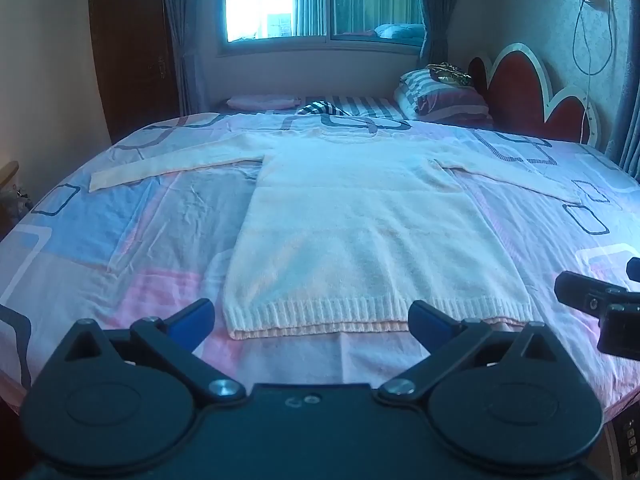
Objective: Fold small clothes
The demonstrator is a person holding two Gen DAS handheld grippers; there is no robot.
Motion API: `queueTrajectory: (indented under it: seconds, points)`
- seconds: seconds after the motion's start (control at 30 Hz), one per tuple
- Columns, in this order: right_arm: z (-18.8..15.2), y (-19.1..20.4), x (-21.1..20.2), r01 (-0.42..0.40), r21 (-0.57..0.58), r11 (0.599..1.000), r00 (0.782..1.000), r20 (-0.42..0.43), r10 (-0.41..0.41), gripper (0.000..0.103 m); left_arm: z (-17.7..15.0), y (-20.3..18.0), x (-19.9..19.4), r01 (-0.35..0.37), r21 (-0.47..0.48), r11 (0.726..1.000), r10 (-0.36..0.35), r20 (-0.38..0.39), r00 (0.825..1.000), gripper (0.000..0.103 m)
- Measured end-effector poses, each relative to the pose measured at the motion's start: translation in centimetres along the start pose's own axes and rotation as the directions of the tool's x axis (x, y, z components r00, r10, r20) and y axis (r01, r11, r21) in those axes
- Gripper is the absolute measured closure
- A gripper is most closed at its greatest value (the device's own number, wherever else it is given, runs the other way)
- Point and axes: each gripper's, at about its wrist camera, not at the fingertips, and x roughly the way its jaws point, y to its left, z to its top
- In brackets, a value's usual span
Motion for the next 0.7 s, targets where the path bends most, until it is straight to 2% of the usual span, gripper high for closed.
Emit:
queueTrajectory:
  seconds: [0.7]
  points:
    - [0.14,-0.01,-0.38,0.011,0.007,1.0,1.0,0.002,-0.011,0.0,0.15,-0.02,0.01,0.002,0.01,1.0,-0.002,0.002,1.0,0.001]
